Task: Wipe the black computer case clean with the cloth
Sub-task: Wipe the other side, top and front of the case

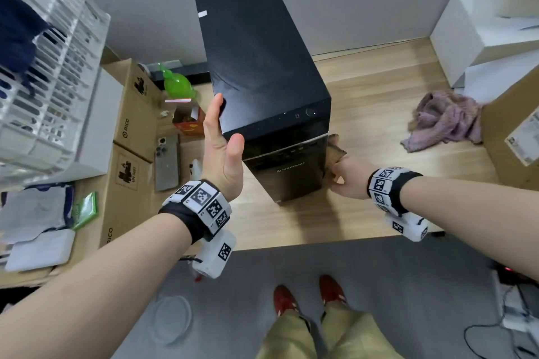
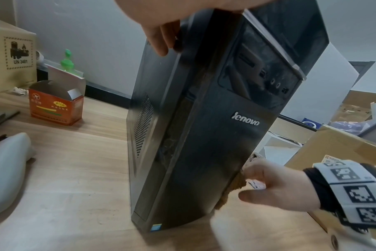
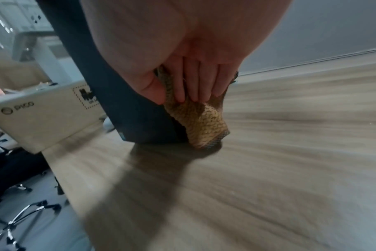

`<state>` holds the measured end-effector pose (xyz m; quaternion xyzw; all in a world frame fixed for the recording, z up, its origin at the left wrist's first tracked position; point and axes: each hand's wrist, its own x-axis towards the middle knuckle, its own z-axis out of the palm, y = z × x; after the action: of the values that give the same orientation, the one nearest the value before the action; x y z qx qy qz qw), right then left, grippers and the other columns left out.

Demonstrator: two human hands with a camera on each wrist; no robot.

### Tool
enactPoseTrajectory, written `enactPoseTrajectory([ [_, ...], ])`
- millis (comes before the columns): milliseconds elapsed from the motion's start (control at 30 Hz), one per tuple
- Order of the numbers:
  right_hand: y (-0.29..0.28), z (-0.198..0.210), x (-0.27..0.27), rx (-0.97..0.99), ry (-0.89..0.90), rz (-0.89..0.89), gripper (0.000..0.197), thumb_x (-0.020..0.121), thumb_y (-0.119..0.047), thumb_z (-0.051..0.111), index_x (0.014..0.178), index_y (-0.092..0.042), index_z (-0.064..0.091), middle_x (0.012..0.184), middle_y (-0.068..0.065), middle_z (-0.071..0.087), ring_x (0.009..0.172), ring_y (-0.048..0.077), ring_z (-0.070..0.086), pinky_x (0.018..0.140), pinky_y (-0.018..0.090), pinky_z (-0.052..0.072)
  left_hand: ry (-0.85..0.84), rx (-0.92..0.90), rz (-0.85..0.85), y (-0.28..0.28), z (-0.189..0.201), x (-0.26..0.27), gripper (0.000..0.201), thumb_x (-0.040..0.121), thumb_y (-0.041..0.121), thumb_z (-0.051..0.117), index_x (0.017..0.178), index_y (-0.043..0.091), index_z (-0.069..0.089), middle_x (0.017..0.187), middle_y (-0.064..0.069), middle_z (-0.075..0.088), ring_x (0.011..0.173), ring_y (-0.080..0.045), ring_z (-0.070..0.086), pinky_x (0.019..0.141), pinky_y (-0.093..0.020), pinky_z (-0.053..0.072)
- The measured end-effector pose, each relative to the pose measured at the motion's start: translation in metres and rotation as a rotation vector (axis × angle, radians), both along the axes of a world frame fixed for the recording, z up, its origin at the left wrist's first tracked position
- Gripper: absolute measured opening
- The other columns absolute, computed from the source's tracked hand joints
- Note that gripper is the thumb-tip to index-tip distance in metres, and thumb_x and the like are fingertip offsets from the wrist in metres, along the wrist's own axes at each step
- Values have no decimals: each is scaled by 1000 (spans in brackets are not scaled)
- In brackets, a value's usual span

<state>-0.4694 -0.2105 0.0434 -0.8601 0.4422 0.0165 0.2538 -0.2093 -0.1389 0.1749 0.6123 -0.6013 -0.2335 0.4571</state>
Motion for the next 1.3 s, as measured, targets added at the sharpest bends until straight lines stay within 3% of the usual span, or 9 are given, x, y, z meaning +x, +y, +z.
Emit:
enactPoseTrajectory([
  [100, -5, 8, 9, 10, 44, -51, 32, 84, -36, 65, 66, -10, 60, 72, 7, 61, 73, 31, 59, 63, 34, 48, 1, 18, 1, 1, 2, 1, 77, 83, 39, 34, 154, 14, 15, 161, -3, 19, 141, 12, 15, 109, -2, 10],
  [267, 7, 11, 12, 18, -43, -110, 29, 80, -24, 67, 61, -3, 62, 65, 8, 59, 70, 35, 60, 62, 34, 48, -1, 52, 9, 2, 6, 0, 78, 82, 43, 33, 154, 21, 14, 161, 0, 19, 140, 13, 14, 105, 2, 9],
  [433, 13, 28, 11, 4, -52, -60, 40, 75, -47, 46, 61, -13, 62, 64, 0, 61, 66, 23, 59, 63, 35, 52, 5, 107, -5, 4, 11, 1, 78, 81, 45, 34, 154, 27, 12, 160, 9, 16, 137, 19, 11, 103, 4, 9],
  [700, 14, 115, 9, -356, -290, 1, 33, 74, -37, 57, 49, -16, 51, 47, 2, 53, 47, 27, 53, 46, 28, 43, 36, 272, -7, 10, 28, 2, 70, 91, 29, 37, 151, 45, 6, 157, 21, 13, 143, 1, 13, 110, -24, 12],
  [867, 30, 149, 32, -343, -394, 87, 38, 86, -34, 64, 55, -24, 43, 50, -8, 44, 50, 18, 48, 54, 23, 39, 4, 364, -8, 9, 38, 4, 68, 96, 25, 39, 150, 47, 4, 163, 14, 10, 147, -8, 13, 110, -27, 12],
  [1067, 57, 134, 101, -67, -383, 90, 30, 97, -38, 53, 92, -16, 73, 82, -1, 71, 77, 19, 65, 74, 30, 53, -6, 390, -50, 9, 39, 9, 68, 98, 23, 38, 152, 43, 2, 163, 12, 9, 137, 4, 12, 113, -27, 11],
  [1167, 64, 129, 114, -68, -324, 108, 34, 100, -41, 49, 102, -16, 73, 93, 3, 72, 84, 19, 63, 69, 21, 40, 35, 397, -43, 9, 41, 6, 68, 100, 19, 39, 154, 40, 3, 163, 12, 9, 135, 5, 11, 111, -24, 10],
  [1233, 63, 129, 101, -99, -388, 107, 26, 97, -37, 56, 102, -19, 74, 87, 1, 71, 75, 15, 58, 63, 17, 34, 49, 396, -39, 8, 42, 6, 68, 100, 18, 39, 154, 40, 4, 162, 12, 11, 135, 5, 12, 111, -23, 10],
  [1300, 57, 124, 76, -154, -472, 44, 22, 94, -31, 63, 80, -16, 72, 67, 1, 65, 61, 17, 55, 58, 22, 37, 47, 388, -44, 9, 41, 7, 68, 99, 20, 39, 154, 40, 4, 161, 14, 13, 135, 6, 13, 110, -22, 10],
])
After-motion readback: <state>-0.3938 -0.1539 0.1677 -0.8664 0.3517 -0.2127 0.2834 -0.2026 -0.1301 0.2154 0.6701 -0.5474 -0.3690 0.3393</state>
